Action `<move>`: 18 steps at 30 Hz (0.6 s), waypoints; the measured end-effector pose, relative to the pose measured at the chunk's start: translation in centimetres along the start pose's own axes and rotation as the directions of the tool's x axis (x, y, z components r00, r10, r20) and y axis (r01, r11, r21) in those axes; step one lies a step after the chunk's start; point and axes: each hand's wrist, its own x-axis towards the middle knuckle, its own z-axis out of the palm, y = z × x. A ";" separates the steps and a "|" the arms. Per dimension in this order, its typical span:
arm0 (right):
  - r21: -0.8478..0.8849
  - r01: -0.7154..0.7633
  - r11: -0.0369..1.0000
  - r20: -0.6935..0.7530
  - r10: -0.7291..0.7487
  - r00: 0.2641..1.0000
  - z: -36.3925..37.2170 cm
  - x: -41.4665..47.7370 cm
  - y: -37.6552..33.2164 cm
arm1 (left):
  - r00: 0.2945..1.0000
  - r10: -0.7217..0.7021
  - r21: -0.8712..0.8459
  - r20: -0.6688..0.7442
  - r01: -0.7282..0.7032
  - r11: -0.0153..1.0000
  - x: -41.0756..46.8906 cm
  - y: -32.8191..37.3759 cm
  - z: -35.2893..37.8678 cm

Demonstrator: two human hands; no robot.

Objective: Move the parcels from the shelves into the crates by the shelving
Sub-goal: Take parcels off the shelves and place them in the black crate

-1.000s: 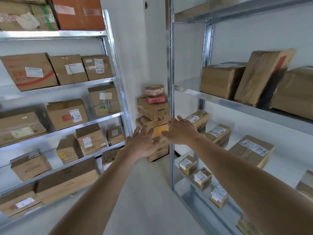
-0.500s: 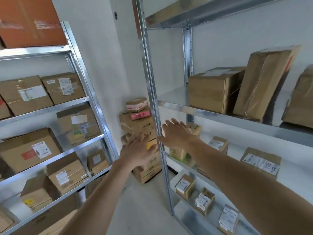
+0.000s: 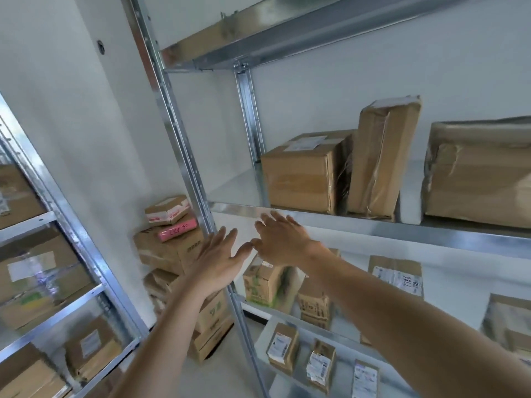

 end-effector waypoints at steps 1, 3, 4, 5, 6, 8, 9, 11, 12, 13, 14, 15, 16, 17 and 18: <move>-0.002 -0.015 1.000 -0.013 0.015 1.000 -0.2 0.2 0.1 | 1.000 0.026 -0.016 -0.001 -0.026 1.000 0.7 0.0 -0.1; 0.009 -0.035 0.999 -0.042 0.035 0.998 -0.6 0.4 0.0 | 0.998 0.059 -0.059 -0.008 -0.059 0.997 1.7 0.1 -0.3; 0.017 -0.047 0.999 -0.062 0.048 0.997 -0.8 0.4 -0.2 | 0.997 0.075 -0.091 -0.009 -0.076 0.993 2.3 -0.1 -0.4; 0.034 -0.064 0.997 -0.081 0.066 0.995 -0.9 0.5 -0.4 | 0.995 0.096 -0.131 -0.011 -0.097 0.987 3.0 -0.3 -0.7; 0.060 -0.076 0.995 -0.096 0.081 0.992 -1.1 0.5 -0.6 | 0.993 0.118 -0.180 -0.020 -0.120 0.976 3.7 -0.5 -1.0; 0.117 -0.097 0.988 -0.116 0.110 0.987 -1.5 0.3 -1.1 | 0.987 0.157 -0.299 -0.043 -0.163 0.940 5.1 -0.9 -1.7; 0.143 -0.102 0.984 -0.127 0.120 0.985 -1.8 0.1 -1.3 | 0.983 0.172 -0.357 -0.059 -0.182 0.916 5.7 -1.0 -2.1; 0.176 -0.127 0.976 -0.177 0.158 0.972 -2.4 -0.1 -1.9 | 0.974 0.213 -0.473 -0.076 -0.223 0.852 7.3 -1.2 -2.7; 0.190 -0.146 0.971 -0.204 0.185 0.961 -2.8 -0.2 -2.2 | 0.969 0.232 -0.523 -0.081 -0.239 0.818 7.9 -1.4 -3.0; 0.201 -0.167 0.965 -0.231 0.213 0.949 -3.1 -0.2 -2.5 | 0.964 0.248 -0.564 -0.092 -0.256 0.785 8.5 -1.4 -3.3; 0.211 -0.184 0.960 -0.257 0.236 0.937 -3.4 -0.2 -2.8 | 0.959 0.263 -0.599 -0.105 -0.273 0.753 9.0 -1.4 -3.6; 0.221 -0.201 0.954 -0.283 0.260 0.923 -3.6 -0.2 -3.1 | 0.952 0.283 -0.626 -0.116 -0.291 0.724 9.5 -1.4 -3.9; 0.233 -0.212 0.949 -0.316 0.280 0.906 -3.7 -0.2 -3.4 | 0.945 0.304 -0.649 -0.122 -0.308 0.696 9.9 -1.3 -4.1; 0.248 -0.211 0.945 -0.364 0.293 0.884 -3.7 -0.2 -3.7 | 0.938 0.321 -0.672 -0.129 -0.321 0.668 10.2 -1.2 -4.4; 0.265 -0.197 0.944 -0.431 0.299 0.852 -3.8 -0.1 -3.9 | 0.933 0.333 -0.696 -0.135 -0.329 0.638 10.6 -1.1 -4.6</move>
